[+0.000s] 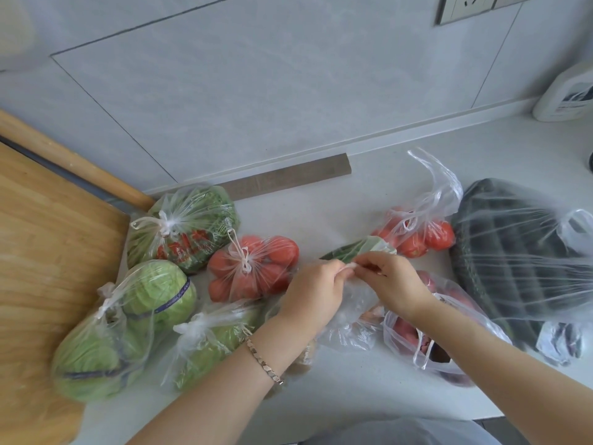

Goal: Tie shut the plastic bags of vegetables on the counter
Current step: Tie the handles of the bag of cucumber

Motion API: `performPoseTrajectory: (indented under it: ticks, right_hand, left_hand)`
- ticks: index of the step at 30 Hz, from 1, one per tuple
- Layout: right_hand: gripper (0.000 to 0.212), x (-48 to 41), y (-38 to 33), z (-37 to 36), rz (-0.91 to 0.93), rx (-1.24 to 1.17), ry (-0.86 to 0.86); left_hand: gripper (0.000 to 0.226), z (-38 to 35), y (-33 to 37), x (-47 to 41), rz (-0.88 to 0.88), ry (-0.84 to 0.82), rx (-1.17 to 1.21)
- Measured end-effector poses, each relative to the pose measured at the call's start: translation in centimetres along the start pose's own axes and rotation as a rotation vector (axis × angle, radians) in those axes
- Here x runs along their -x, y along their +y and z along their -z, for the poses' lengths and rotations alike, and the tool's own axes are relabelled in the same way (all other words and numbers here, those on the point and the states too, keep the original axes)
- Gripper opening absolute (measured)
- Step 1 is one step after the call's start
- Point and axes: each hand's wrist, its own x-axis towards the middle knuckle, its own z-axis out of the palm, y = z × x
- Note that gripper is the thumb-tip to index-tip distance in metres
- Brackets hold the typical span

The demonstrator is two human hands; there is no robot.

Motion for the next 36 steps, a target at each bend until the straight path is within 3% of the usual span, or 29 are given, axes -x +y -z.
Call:
performPoseTrajectory:
  ticks: [3, 7, 10, 14, 17, 21, 24, 28, 31, 33, 36]
  right_hand:
    - [0.017, 0.1, 0.0, 0.1, -0.169, -0.320, 0.028]
    - [0.021, 0.2, 0.4, 1.0, -0.294, -0.766, -0.189]
    - [0.026, 0.3, 1.3, 0.9, -0.152, -0.483, -0.230]
    - [0.019, 0.6, 1.4, 0.1, 0.142, -0.084, -0.032]
    - [0.022, 0.2, 1.9, 0.0, 0.435, 0.280, 0.097]
    - [0.026, -0.1, 3.1, 0.2, 0.613, 0.480, 0.084]
    - [0.037, 0.5, 3.9, 0.4, 0.645, 0.498, 0.068]
    - [0.034, 1.2, 4.4, 0.9, 0.585, 0.490, 0.097]
    - [0.039, 1.5, 4.4, 1.0, 0.441, 0.415, 0.113]
    - [0.031, 1.4, 4.0, 1.3, 0.336, 0.309, 0.108]
    - [0.014, 1.1, 3.1, 1.5, 0.254, 0.190, 0.130]
  left_hand:
    - [0.013, -0.9, -0.4, 0.4, -0.169, 0.085, -0.329]
    - [0.006, -1.6, -1.6, 0.8, -0.181, 0.067, -0.225]
    - [0.015, -1.2, -1.1, 0.8, 0.046, -0.052, 0.132]
    - [0.021, -0.6, -0.5, -0.1, 0.456, -0.183, 0.560]
    - [0.019, -0.2, -0.4, -0.3, 0.573, -0.231, 0.689]
    - [0.036, -0.3, -1.3, -0.8, 0.499, -0.168, 0.526]
    - [0.028, -0.4, -2.0, -1.2, 0.509, -0.096, 0.470]
    - [0.026, -0.6, -1.6, -1.3, 0.436, -0.132, 0.377]
    - [0.025, 0.1, -1.0, -1.2, 0.347, -0.330, 0.333]
    - [0.038, 0.4, -0.7, -1.3, 0.257, -0.423, 0.098]
    - [0.024, 0.8, -0.3, -2.7, 0.083, -0.238, -0.169]
